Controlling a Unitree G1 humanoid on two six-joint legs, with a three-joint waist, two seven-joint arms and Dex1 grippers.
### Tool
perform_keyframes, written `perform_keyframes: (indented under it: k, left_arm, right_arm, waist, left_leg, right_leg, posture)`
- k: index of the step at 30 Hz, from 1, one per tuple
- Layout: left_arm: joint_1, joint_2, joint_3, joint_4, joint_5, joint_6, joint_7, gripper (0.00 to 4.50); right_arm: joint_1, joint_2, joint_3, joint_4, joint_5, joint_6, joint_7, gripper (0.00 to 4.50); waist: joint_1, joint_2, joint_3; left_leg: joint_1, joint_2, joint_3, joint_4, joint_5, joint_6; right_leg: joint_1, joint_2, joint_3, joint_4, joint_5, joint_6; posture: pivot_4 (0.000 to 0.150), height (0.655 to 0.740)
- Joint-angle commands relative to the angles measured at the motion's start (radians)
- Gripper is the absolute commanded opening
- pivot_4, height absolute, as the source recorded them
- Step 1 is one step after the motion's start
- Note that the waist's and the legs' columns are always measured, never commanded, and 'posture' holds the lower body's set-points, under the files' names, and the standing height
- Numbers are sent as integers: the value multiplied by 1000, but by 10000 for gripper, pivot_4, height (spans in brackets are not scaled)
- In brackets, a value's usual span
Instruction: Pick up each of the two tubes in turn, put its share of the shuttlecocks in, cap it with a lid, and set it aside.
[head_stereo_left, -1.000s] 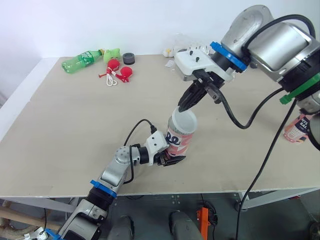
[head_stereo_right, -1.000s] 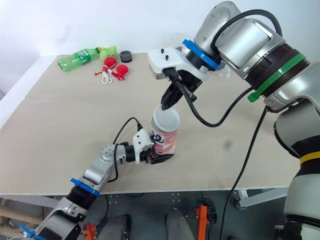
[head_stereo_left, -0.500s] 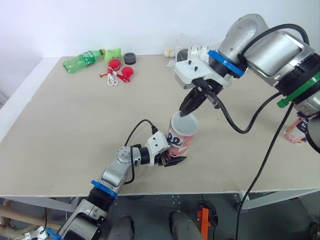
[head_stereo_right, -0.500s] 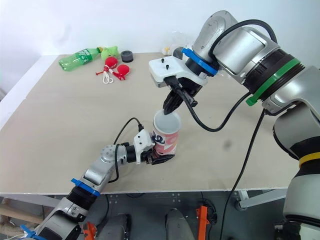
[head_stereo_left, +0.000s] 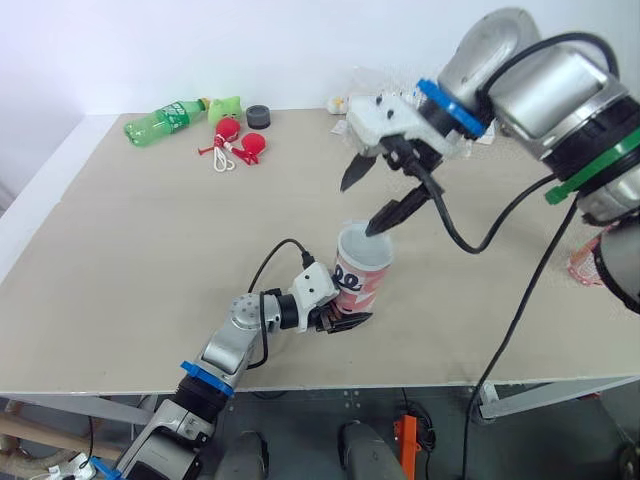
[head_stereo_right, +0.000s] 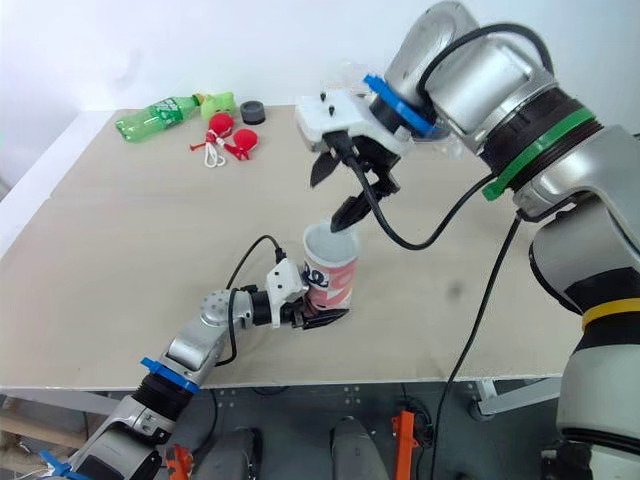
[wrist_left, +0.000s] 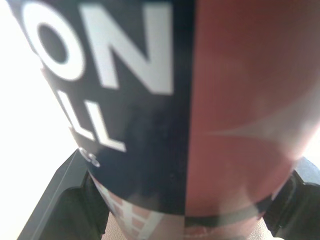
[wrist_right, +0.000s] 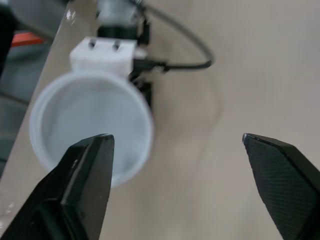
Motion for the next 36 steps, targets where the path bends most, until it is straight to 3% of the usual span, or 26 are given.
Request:
perform_keyframes:
  k: [1,3,7,8,21,36]
  left_arm:
    - [30,15,-16,37,23,41,0,31279]
    - [30,15,-16,38,23,40,0,31279]
    - [30,15,-17,38,24,39,0,31279]
    - [30,15,-18,38,24,39,0,31279]
    - [27,18,-17,39,25,40,-2,31279]
    - [33,19,-15,31,23,46,3,31279]
  right_arm:
    - [-21,-32,-49,-54,38,40,41,32057]
    - [-1,-70,-38,-126,70,70,41,24081]
    - [39,-116,-42,-234,115,129,41,1598]
    - [50,-124,-45,-256,121,140,41,402]
    - [169,-87,-129,-325,71,210,41,402]
    - [246,-78,-101,-344,-39,183,41,402]
  waist:
    - [0,0,0]
    - [0,0,0]
    - [0,0,0]
    - [0,0,0]
    - [0,0,0]
    - [0,-2,-1]
  left_leg:
    - [0,0,0,0,0,0]
    - [0,0,0,0,0,0]
    - [-1,0,0,0,0,0]
    - [-1,0,0,0,0,0]
    - [0,0,0,0,0,0]
    - [1,1,0,0,0,0]
  right_leg:
    - [0,0,0,0,0,0]
    - [0,0,0,0,0,0]
    - [0,0,0,0,-1,0]
    - [0,0,0,0,-1,0]
    - [0,0,0,0,0,0]
    - [1,1,0,0,0,-1]
  posture:
    - [1500,7400]
    - [1500,7400]
    - [1500,7400]
    - [1500,7400]
    - [1500,7400]
    - [1500,7400]
